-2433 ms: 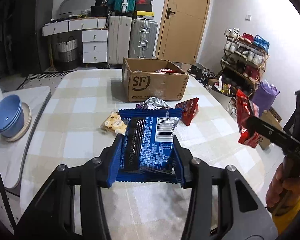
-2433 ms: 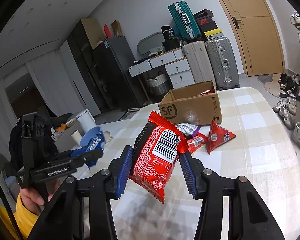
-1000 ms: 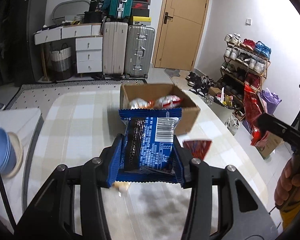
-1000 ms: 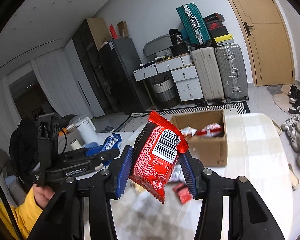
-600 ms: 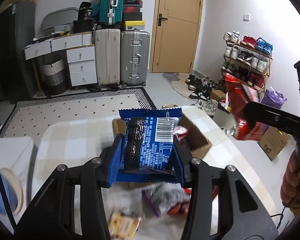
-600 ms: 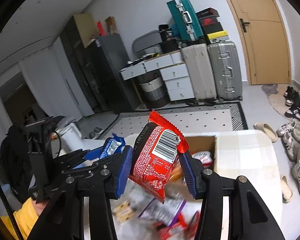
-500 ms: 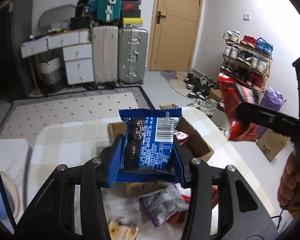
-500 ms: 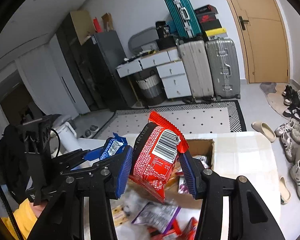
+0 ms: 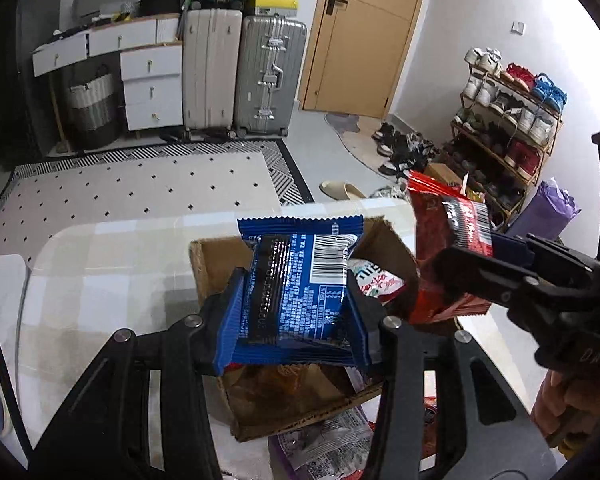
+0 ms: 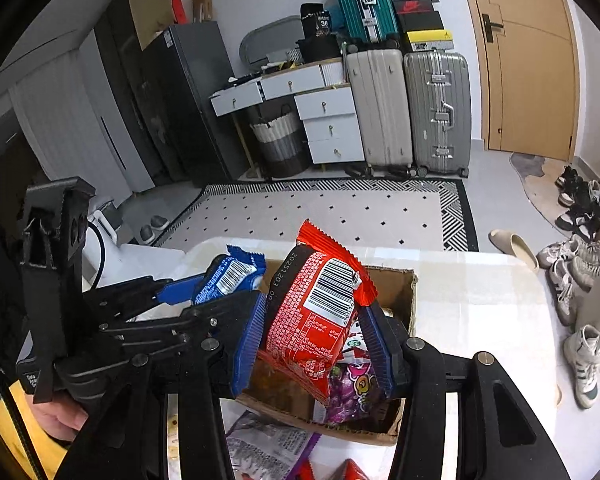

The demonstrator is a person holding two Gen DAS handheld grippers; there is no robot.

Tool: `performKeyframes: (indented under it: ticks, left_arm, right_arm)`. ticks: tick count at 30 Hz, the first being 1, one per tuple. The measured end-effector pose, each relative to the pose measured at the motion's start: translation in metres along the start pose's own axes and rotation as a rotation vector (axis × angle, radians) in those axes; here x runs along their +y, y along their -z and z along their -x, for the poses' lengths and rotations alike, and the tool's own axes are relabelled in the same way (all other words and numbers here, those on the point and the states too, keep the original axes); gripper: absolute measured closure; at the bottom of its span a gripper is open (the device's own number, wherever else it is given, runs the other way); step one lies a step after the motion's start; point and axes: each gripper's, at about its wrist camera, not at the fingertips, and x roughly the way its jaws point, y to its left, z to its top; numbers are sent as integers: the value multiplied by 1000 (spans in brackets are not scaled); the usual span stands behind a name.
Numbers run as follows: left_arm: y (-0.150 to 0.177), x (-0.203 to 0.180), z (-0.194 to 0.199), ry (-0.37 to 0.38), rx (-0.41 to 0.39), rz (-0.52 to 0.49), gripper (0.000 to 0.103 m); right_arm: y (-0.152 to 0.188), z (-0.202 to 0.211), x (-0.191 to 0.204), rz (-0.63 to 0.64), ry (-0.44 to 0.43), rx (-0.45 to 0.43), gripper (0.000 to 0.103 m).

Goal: Organize snacks
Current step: 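Lower both packets into the box and open both grippers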

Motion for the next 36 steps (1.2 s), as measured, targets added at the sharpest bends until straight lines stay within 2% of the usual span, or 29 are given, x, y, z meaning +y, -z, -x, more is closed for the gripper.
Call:
performKeyframes:
  ticks: [5, 14, 22, 32, 35, 36]
  left_arm:
    - [-1, -5, -32, -3, 46, -2, 61]
    - [1, -17, -69, -5, 75, -11, 60]
    - [10, -20, -65, -10, 50, -12, 60]
    - [42, -17, -26, -43, 22, -36, 59]
    - [46, -13, -20, -50, 25, -37, 56]
    - [47, -12, -20, -52, 28, -35, 51]
  right_arm:
    - [9, -17, -1, 4, 11, 29, 55]
    - [17, -31, -1, 10, 28, 52, 55]
    - [21, -33, -3, 15, 38, 63, 55]
    - [23, -39, -3, 27, 49, 84, 55]
    - [25, -43, -4, 22, 57, 101, 54]
    - [25, -44, -5, 17, 59, 101, 54]
